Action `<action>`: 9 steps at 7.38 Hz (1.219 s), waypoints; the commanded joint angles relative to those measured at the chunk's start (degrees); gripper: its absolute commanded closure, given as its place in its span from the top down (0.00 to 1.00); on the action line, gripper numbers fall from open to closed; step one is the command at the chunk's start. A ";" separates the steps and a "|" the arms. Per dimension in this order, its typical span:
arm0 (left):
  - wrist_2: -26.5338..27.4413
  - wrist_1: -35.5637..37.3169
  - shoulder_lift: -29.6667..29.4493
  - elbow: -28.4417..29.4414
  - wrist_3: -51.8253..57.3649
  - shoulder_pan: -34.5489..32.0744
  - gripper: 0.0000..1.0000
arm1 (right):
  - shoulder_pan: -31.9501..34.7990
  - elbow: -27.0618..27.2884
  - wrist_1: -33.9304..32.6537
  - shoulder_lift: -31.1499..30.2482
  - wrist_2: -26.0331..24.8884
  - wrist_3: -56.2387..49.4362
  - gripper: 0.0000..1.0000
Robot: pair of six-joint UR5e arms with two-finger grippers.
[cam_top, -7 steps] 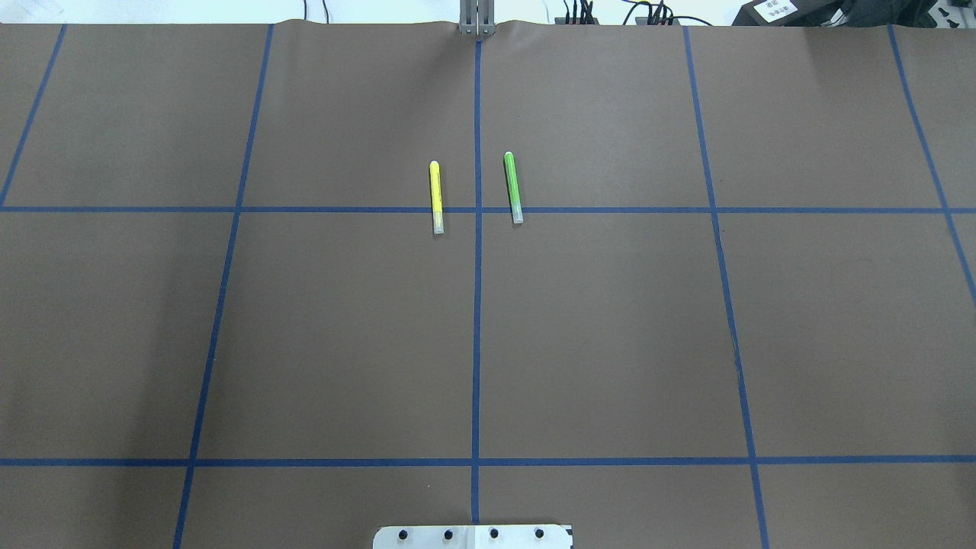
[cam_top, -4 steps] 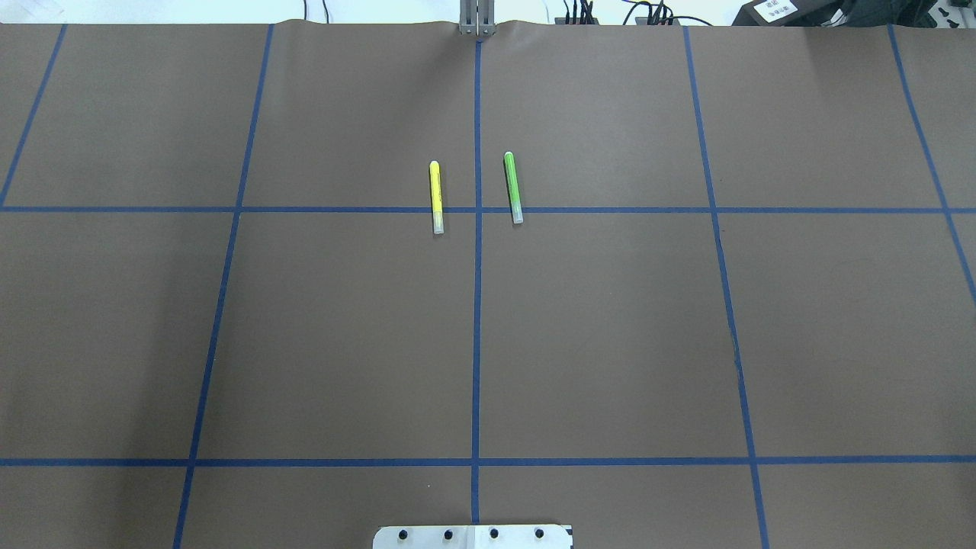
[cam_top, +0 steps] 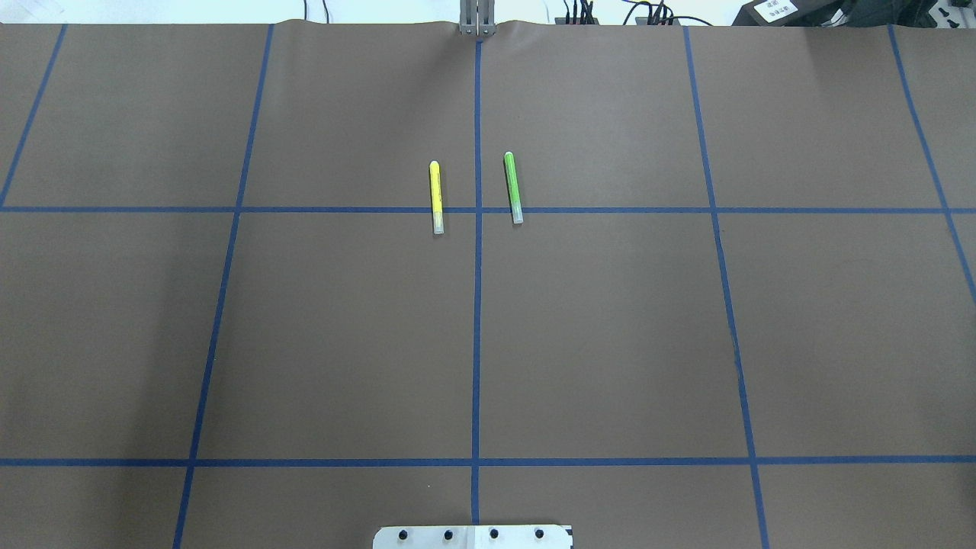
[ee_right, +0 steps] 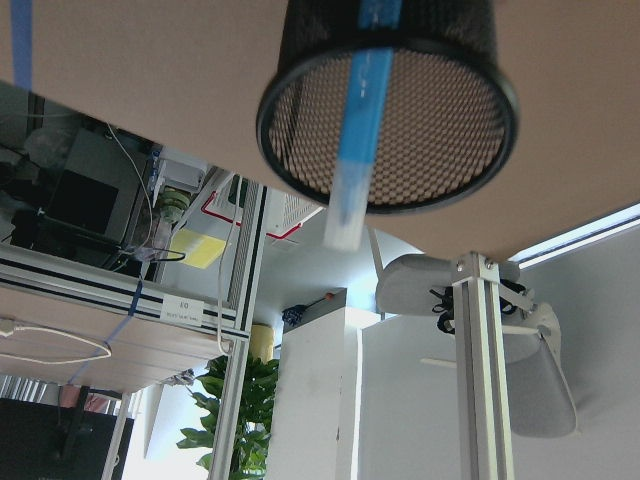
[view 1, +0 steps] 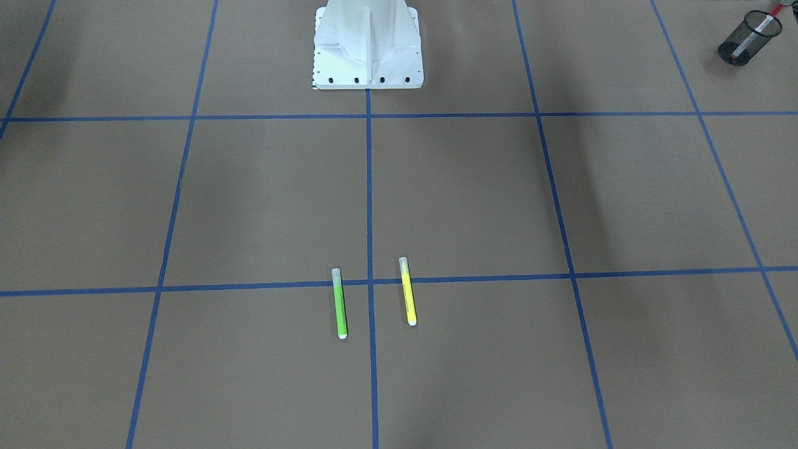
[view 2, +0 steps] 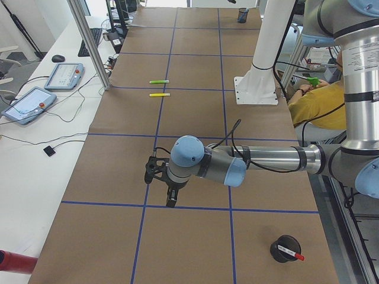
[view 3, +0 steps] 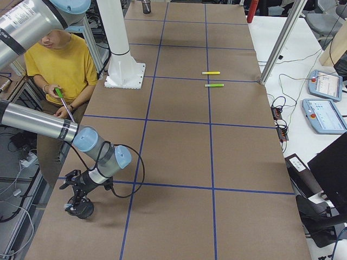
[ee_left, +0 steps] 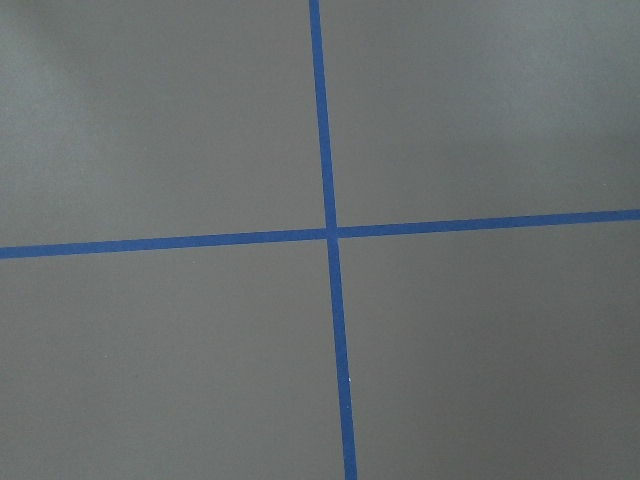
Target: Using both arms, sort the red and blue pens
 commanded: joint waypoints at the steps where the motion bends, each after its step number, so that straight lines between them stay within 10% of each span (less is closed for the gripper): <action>1: -0.07 0.36 0.00 0.16 -0.24 0.00 1.00 | 8.70 1.67 -13.50 14.62 -2.34 -2.05 1.00; 4: -0.07 0.54 0.09 0.86 -0.51 0.00 1.00 | 22.69 3.00 -24.12 29.50 -7.38 -11.38 1.00; 8: 0.11 0.54 0.00 1.21 -0.60 0.00 1.00 | 25.27 2.65 -22.20 44.62 4.38 2.33 1.00; 9: 0.20 0.54 -0.08 1.21 -0.60 0.00 1.00 | 25.27 2.22 -13.31 45.79 5.71 11.81 1.00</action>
